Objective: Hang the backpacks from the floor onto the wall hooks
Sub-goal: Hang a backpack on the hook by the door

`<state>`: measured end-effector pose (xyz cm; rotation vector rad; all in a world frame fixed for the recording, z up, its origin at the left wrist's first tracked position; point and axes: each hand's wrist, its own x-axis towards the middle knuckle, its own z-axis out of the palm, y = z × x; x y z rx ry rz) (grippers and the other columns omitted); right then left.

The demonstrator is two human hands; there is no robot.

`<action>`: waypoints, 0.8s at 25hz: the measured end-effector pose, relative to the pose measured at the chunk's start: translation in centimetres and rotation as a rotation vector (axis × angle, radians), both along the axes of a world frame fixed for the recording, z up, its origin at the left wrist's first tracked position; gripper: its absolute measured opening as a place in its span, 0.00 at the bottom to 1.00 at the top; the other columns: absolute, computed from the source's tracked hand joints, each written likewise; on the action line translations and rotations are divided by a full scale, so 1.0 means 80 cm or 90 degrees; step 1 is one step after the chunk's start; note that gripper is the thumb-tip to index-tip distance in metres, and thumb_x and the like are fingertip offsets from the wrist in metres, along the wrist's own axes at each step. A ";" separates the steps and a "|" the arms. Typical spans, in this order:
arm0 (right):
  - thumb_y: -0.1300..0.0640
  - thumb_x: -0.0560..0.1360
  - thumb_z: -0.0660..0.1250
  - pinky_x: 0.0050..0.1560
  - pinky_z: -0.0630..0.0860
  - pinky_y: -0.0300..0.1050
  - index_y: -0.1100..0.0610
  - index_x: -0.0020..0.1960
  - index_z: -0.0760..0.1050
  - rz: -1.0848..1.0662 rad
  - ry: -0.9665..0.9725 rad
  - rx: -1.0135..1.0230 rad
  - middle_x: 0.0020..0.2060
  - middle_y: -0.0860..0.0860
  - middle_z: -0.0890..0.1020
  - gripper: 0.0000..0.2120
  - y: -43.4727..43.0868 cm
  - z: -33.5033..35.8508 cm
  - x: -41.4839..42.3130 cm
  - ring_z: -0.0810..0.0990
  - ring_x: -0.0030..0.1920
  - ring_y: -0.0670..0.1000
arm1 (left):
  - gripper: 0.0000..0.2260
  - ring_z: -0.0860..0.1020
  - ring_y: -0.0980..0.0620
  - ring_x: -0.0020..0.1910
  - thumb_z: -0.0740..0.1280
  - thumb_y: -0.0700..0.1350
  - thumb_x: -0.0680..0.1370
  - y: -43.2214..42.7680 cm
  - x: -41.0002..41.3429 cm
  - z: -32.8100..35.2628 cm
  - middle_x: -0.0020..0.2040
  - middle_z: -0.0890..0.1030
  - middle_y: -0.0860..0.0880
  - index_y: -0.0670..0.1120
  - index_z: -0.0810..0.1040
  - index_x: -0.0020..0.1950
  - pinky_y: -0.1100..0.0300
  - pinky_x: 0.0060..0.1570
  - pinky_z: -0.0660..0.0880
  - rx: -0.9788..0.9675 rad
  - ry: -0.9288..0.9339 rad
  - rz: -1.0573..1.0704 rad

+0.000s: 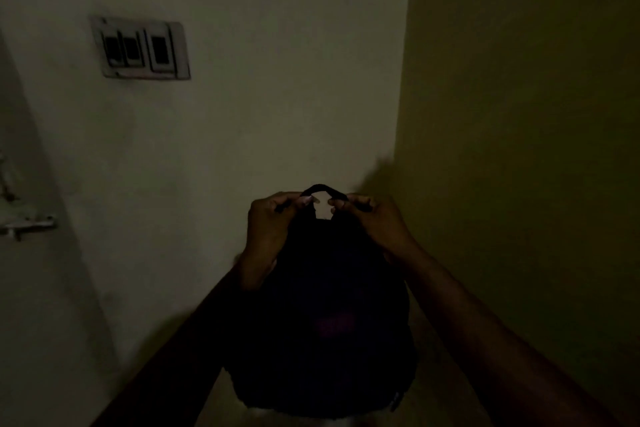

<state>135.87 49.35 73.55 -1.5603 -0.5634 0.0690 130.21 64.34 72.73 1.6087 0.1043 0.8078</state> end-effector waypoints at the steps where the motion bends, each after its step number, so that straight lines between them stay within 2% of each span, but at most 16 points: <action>1: 0.60 0.75 0.67 0.44 0.77 0.41 0.60 0.51 0.82 -0.020 -0.043 -0.002 0.38 0.51 0.84 0.08 0.010 0.016 0.023 0.81 0.39 0.48 | 0.07 0.79 0.54 0.39 0.69 0.40 0.73 0.005 0.017 0.016 0.40 0.83 0.49 0.40 0.83 0.48 0.63 0.45 0.76 -0.007 -0.026 0.007; 4: 0.60 0.75 0.67 0.49 0.78 0.41 0.59 0.53 0.82 -0.072 -0.153 0.012 0.43 0.51 0.84 0.09 0.041 0.070 0.080 0.82 0.42 0.47 | 0.06 0.80 0.55 0.38 0.67 0.39 0.74 0.020 0.069 0.067 0.40 0.82 0.50 0.41 0.82 0.49 0.68 0.40 0.78 -0.027 -0.099 0.039; 7: 0.61 0.75 0.66 0.43 0.76 0.27 0.59 0.54 0.82 -0.096 -0.237 0.051 0.44 0.51 0.84 0.10 0.076 0.128 0.132 0.80 0.38 0.39 | 0.07 0.79 0.55 0.40 0.66 0.39 0.76 0.045 0.126 0.124 0.42 0.82 0.49 0.43 0.82 0.50 0.70 0.41 0.77 0.029 -0.188 0.109; 9: 0.60 0.76 0.66 0.38 0.73 0.21 0.59 0.55 0.81 -0.110 -0.293 0.071 0.44 0.50 0.83 0.10 0.104 0.170 0.172 0.78 0.34 0.34 | 0.08 0.80 0.51 0.42 0.65 0.40 0.76 0.068 0.164 0.165 0.47 0.83 0.45 0.41 0.82 0.51 0.66 0.44 0.78 0.096 -0.252 0.153; 11: 0.60 0.76 0.65 0.36 0.72 0.20 0.59 0.54 0.81 -0.115 -0.341 0.082 0.43 0.49 0.83 0.10 0.127 0.212 0.205 0.77 0.30 0.32 | 0.09 0.81 0.49 0.46 0.65 0.40 0.76 0.090 0.199 0.210 0.48 0.84 0.43 0.40 0.82 0.52 0.58 0.48 0.79 0.147 -0.296 0.175; 14: 0.60 0.76 0.65 0.35 0.73 0.20 0.59 0.54 0.81 -0.130 -0.395 0.119 0.42 0.50 0.82 0.10 0.152 0.282 0.246 0.79 0.32 0.34 | 0.08 0.81 0.49 0.47 0.65 0.41 0.76 0.120 0.245 0.282 0.48 0.83 0.45 0.41 0.82 0.52 0.54 0.51 0.79 0.210 -0.354 0.180; 15: 0.60 0.76 0.65 0.35 0.73 0.21 0.59 0.55 0.81 -0.140 -0.410 0.132 0.42 0.50 0.82 0.10 0.160 0.304 0.259 0.79 0.35 0.37 | 0.08 0.80 0.50 0.47 0.65 0.41 0.76 0.130 0.261 0.304 0.48 0.83 0.45 0.42 0.82 0.52 0.56 0.51 0.78 0.232 -0.374 0.189; 17: 0.60 0.76 0.65 0.34 0.72 0.21 0.59 0.55 0.81 -0.159 -0.449 0.147 0.44 0.50 0.82 0.10 0.178 0.344 0.283 0.80 0.40 0.44 | 0.08 0.79 0.53 0.46 0.65 0.40 0.76 0.148 0.289 0.345 0.48 0.83 0.45 0.42 0.82 0.51 0.67 0.48 0.75 0.271 -0.433 0.222; 18: 0.60 0.76 0.65 0.35 0.72 0.21 0.59 0.56 0.81 -0.168 -0.475 0.149 0.45 0.51 0.83 0.10 0.187 0.362 0.294 0.80 0.42 0.46 | 0.08 0.78 0.54 0.46 0.66 0.40 0.76 0.156 0.301 0.362 0.48 0.84 0.44 0.41 0.83 0.51 0.75 0.45 0.72 0.290 -0.460 0.248; 20: 0.60 0.76 0.65 0.38 0.73 0.24 0.59 0.56 0.81 -0.186 -0.529 0.152 0.49 0.54 0.85 0.10 0.199 0.396 0.308 0.81 0.45 0.48 | 0.08 0.77 0.55 0.44 0.66 0.40 0.76 0.167 0.315 0.395 0.48 0.84 0.43 0.41 0.83 0.50 0.81 0.41 0.68 0.320 -0.496 0.291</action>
